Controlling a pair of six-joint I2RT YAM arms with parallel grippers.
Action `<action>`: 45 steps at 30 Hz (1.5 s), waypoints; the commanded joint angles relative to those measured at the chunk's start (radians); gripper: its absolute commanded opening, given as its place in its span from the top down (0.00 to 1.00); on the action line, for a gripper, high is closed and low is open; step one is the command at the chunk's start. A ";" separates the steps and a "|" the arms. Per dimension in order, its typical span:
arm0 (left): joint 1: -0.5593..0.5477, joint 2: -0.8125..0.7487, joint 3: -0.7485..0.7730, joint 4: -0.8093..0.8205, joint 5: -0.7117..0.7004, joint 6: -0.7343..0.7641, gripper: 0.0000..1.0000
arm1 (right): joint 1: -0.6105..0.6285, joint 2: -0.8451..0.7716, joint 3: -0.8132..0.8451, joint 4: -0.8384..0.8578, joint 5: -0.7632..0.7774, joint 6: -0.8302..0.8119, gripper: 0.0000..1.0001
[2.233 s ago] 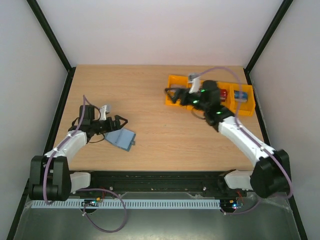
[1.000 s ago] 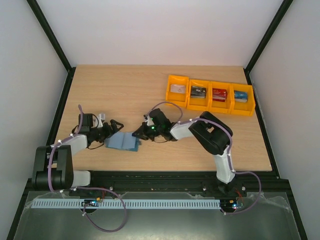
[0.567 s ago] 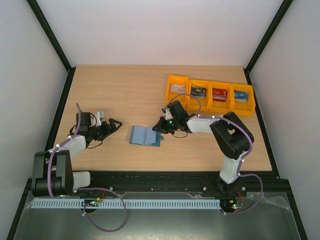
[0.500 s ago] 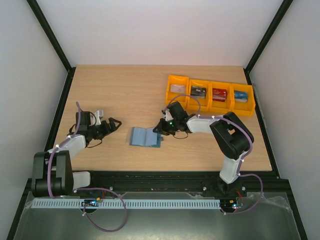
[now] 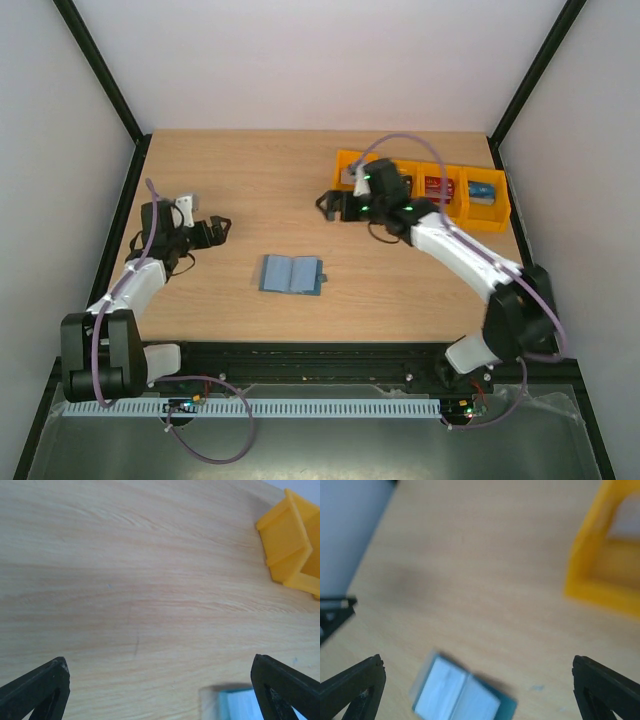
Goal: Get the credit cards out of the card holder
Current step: Reset both arms
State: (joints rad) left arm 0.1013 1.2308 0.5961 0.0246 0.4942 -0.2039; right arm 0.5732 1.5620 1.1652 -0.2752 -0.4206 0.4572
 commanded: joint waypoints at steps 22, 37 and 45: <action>-0.003 0.148 -0.325 1.043 -0.439 0.114 0.00 | -0.624 -0.517 -1.081 1.352 0.583 -0.217 0.01; -0.123 0.301 -0.385 1.310 -0.506 0.208 0.01 | -0.686 -0.075 -1.076 1.763 0.287 -0.230 0.01; -0.107 0.300 -0.372 1.285 -0.479 0.198 0.01 | -0.650 -0.022 -1.004 1.691 0.305 -0.266 0.01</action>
State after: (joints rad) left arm -0.0132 1.5333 0.2047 1.2728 0.0078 -0.0101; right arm -0.1005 1.5349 0.1066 1.4212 -0.1207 0.2394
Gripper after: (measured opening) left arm 0.994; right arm 0.986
